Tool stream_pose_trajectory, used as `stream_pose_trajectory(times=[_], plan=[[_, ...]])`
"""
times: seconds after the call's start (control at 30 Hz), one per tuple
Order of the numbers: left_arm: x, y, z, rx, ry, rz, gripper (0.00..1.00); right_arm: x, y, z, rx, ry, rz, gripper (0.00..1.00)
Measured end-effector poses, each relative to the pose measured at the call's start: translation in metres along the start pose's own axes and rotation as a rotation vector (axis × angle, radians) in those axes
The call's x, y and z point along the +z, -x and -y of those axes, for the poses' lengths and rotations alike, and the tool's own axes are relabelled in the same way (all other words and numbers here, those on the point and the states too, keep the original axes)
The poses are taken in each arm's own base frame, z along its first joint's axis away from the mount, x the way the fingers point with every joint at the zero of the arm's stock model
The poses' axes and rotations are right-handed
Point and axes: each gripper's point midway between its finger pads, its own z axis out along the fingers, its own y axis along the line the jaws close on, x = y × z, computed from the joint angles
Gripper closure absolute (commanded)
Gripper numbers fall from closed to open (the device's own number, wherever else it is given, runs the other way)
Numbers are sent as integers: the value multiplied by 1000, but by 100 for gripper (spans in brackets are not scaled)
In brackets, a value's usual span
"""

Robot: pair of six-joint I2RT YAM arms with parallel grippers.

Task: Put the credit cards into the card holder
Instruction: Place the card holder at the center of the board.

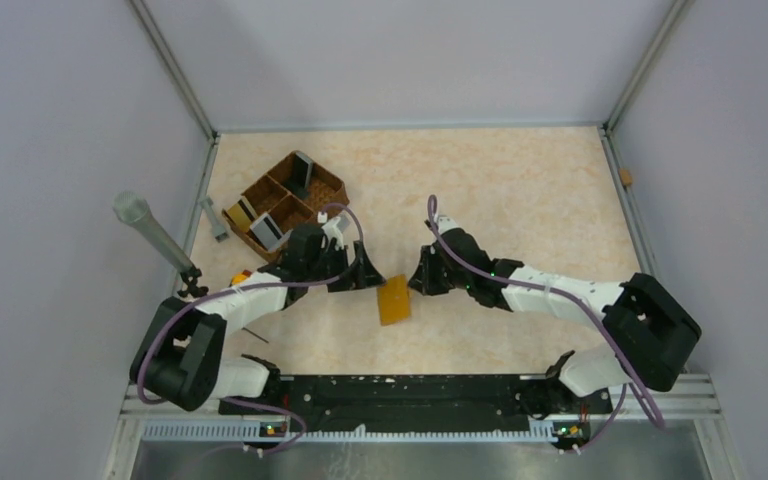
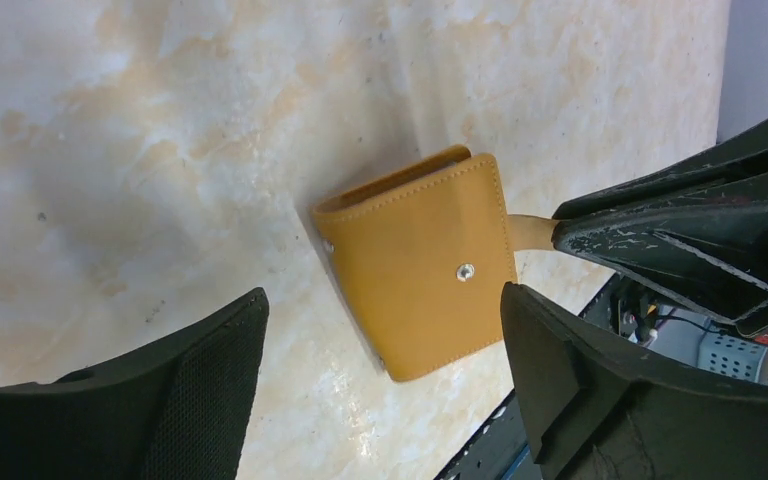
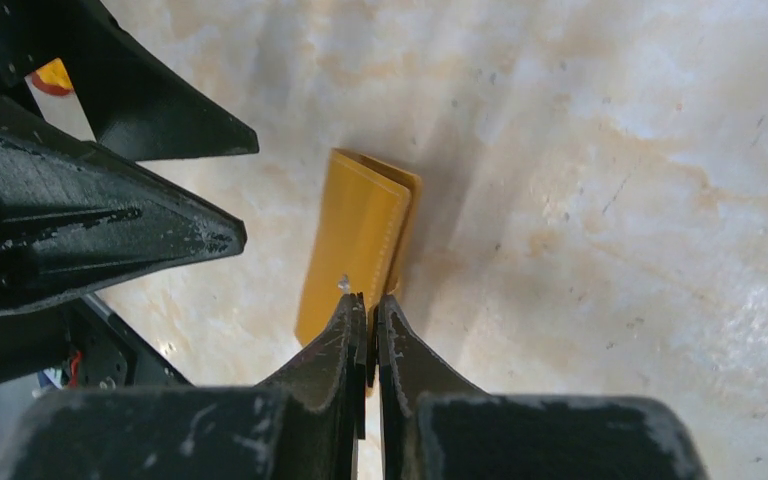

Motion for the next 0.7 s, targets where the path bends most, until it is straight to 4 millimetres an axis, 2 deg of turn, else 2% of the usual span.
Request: stream_pose_trajectory(times=[0.1,0.23,0.53,0.7], plan=[[6,-13,-9,-29,3,-29,10,5,-13,4,17,5,-38,100],[8,-22,-4,-58,-44,-39,6,6,-24,4,43,17,-70,100],[2,-20,20,-70,-119,-15,5,-4,-7,-23,83,136,-12,100],[-4,-25,22,-94,-123,-5,5,-7,-2,-34,95,184,0,100]])
